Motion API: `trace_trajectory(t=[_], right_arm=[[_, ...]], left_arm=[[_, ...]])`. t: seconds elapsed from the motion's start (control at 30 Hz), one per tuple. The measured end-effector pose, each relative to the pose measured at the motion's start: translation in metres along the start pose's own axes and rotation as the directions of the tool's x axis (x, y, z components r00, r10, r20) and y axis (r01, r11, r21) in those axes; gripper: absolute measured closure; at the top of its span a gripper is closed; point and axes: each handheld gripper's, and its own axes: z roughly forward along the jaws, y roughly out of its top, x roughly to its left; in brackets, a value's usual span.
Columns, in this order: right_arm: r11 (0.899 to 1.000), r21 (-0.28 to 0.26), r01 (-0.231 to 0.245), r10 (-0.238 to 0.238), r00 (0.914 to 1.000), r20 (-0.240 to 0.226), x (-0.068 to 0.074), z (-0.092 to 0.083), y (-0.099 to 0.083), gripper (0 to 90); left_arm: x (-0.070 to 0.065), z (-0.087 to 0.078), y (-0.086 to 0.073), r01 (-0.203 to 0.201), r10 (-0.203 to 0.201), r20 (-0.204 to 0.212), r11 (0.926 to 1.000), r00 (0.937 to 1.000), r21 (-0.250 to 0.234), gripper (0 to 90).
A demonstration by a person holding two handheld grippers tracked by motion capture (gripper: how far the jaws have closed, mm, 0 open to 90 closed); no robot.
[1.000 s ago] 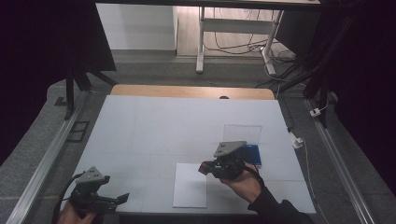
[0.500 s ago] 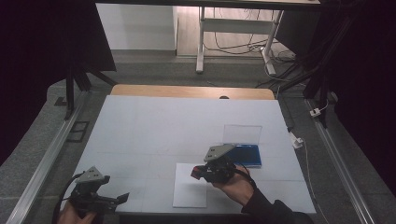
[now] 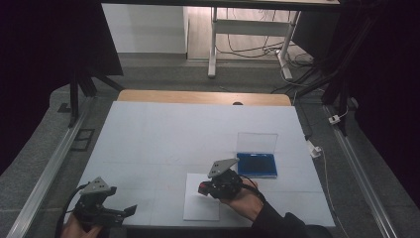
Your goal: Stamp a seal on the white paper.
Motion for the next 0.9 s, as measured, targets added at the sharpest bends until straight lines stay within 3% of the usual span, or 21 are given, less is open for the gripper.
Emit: trace_trajectory(t=[0.2, 0.9], right_arm=[[0.999, 0.034, 0.030, -0.030, 0.9996, -0.001, 0.001, 0.008, -0.002, 79.2], [0.995, 0.090, 0.043, -0.044, 0.9990, 0.009, 0.004, 0.019, -0.004, 79.6]], left_arm=[[0.000, 0.000, 0.000, 0.000, 0.000, 0.001, 1.0000, 1.0000, 0.000, 2.1], [0.000, 0.000, 0.000, -0.001, 0.001, 0.000, 1.0000, 1.0000, 0.003, 2.1]])
